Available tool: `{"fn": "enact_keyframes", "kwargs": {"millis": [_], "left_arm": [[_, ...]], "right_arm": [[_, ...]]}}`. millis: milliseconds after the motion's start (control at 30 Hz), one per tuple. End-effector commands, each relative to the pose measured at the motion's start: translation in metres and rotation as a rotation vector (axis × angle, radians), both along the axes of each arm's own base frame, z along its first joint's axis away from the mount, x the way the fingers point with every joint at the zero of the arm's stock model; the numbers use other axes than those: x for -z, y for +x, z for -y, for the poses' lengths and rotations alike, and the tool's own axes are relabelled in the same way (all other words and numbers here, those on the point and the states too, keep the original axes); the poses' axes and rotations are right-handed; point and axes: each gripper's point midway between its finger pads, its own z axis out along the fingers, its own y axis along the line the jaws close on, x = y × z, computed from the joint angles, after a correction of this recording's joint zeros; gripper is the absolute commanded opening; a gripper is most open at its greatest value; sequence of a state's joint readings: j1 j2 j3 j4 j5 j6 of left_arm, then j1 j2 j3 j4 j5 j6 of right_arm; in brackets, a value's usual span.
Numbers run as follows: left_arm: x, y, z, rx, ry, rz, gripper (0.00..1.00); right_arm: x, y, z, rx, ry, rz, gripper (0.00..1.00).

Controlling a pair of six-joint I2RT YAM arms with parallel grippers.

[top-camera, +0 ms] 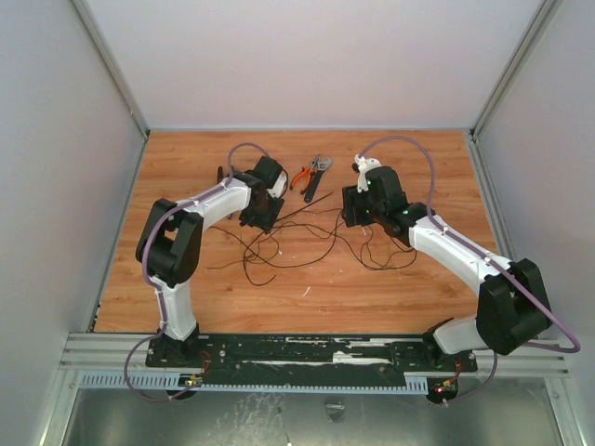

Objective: Zip-tie the wires
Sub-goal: Pick up the ribbon at the center of the board.

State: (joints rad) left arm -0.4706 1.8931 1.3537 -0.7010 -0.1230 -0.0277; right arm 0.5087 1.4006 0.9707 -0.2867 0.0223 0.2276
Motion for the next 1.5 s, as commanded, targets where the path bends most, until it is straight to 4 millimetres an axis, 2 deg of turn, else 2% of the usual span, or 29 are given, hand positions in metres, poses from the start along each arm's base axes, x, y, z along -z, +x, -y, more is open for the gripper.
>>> {"fn": "enact_keyframes", "kwargs": {"millis": [0,167,300,633,933,1233,1467], "left_arm": [[-0.010,0.015,0.002,-0.012,0.010,0.051,0.54],[-0.022,0.033,0.009,-0.002,0.005,0.092,0.54],[-0.019,0.039,0.006,0.003,0.038,0.082,0.54],[0.007,0.032,0.004,0.019,0.073,0.017,0.53],[0.008,0.023,0.013,0.058,0.025,-0.013,0.49],[0.019,0.020,0.012,0.073,0.038,-0.039,0.46],[0.024,0.017,0.016,0.101,0.025,-0.070,0.39]], "right_arm": [[-0.009,0.002,-0.001,-0.009,-0.001,0.039,0.58],[-0.009,0.003,-0.001,-0.006,-0.004,0.041,0.58],[-0.010,0.003,0.000,-0.005,-0.006,0.042,0.58],[-0.011,0.004,0.000,-0.005,-0.008,0.043,0.59],[-0.008,0.004,0.000,-0.005,-0.010,0.037,0.59],[-0.005,0.003,-0.001,-0.007,-0.012,0.030,0.59],[-0.004,0.003,0.000,-0.004,-0.015,0.029,0.59]]}}
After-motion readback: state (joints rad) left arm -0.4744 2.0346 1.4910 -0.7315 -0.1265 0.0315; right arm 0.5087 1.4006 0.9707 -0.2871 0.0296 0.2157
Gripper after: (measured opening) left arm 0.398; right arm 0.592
